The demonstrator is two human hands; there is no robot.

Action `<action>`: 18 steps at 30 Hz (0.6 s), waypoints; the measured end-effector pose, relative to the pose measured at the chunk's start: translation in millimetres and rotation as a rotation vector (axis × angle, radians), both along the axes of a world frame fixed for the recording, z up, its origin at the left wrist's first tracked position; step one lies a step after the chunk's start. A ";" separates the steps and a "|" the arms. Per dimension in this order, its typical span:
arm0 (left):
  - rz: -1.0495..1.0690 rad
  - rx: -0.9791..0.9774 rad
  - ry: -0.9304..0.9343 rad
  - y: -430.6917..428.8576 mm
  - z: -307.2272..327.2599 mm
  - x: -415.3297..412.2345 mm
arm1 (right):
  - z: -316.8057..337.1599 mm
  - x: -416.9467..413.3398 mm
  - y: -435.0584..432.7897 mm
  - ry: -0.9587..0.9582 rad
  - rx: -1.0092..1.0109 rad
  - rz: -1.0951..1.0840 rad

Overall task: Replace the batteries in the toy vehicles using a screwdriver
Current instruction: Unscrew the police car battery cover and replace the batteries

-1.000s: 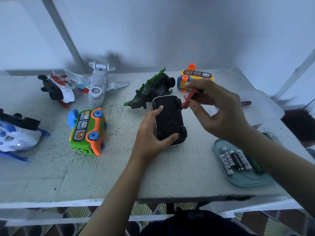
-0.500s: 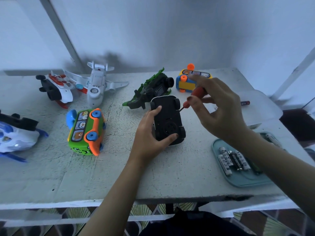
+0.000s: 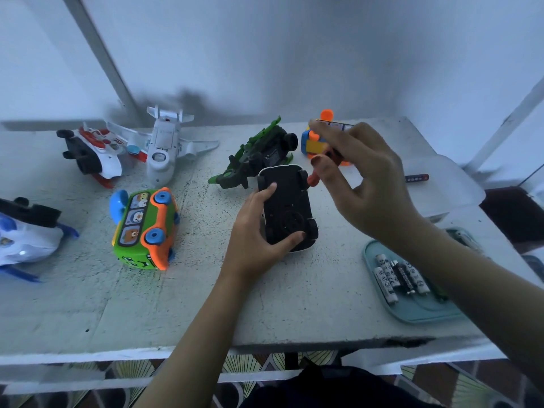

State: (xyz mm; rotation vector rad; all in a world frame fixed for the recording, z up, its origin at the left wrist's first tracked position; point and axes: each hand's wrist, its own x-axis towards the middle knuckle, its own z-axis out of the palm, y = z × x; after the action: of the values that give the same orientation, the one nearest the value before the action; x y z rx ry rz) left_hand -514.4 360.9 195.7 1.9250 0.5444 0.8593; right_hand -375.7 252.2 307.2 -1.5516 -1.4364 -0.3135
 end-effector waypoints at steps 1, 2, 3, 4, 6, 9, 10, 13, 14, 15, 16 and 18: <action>-0.001 -0.005 -0.002 0.1 0.2 0.1 | 0.8 -1.4 0.3 0.026 -0.010 0.033; -0.001 -0.006 -0.002 0.4 0.1 0.1 | 2.0 -1.8 0.5 0.060 -0.021 0.081; -0.002 -0.008 -0.002 0.8 -0.3 0.2 | 3.8 -2.5 0.9 0.095 -0.035 0.129; -0.004 -0.011 -0.001 1.1 -0.5 0.3 | 5.7 -2.9 1.4 0.132 -0.047 0.172; -0.008 -0.012 -0.001 1.3 -0.9 0.4 | 8.8 -4.1 2.7 0.259 -0.061 0.244; -0.009 -0.016 -0.005 0.7 -0.3 0.0 | 11.7 -6.4 5.8 0.448 -0.063 0.300; -0.009 -0.014 -0.004 0.3 0.0 -0.3 | 11.5 -6.1 7.3 0.465 -0.061 0.291; -0.007 -0.003 0.002 -0.5 0.3 -0.5 | 12.2 -4.2 11.2 0.408 -0.031 0.200; -0.005 -0.002 0.003 -0.4 0.4 -0.6 | 11.4 -3.4 12.3 0.347 -0.019 0.145; -0.003 0.001 0.006 -0.2 0.4 -0.7 | 10.1 -2.9 13.2 0.268 -0.008 0.085; -0.003 0.002 0.008 -0.1 0.3 -0.8 | 8.8 -3.3 13.8 0.188 0.005 0.034; -0.006 -0.002 0.009 -0.3 0.7 -1.0 | 6.5 -4.0 13.7 0.109 0.025 -0.017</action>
State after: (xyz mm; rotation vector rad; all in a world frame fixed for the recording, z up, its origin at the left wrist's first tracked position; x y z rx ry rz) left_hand -515.4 360.6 196.4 1.9284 0.5448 0.8465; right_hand -379.7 265.9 313.7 -1.5379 -1.3313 -0.2518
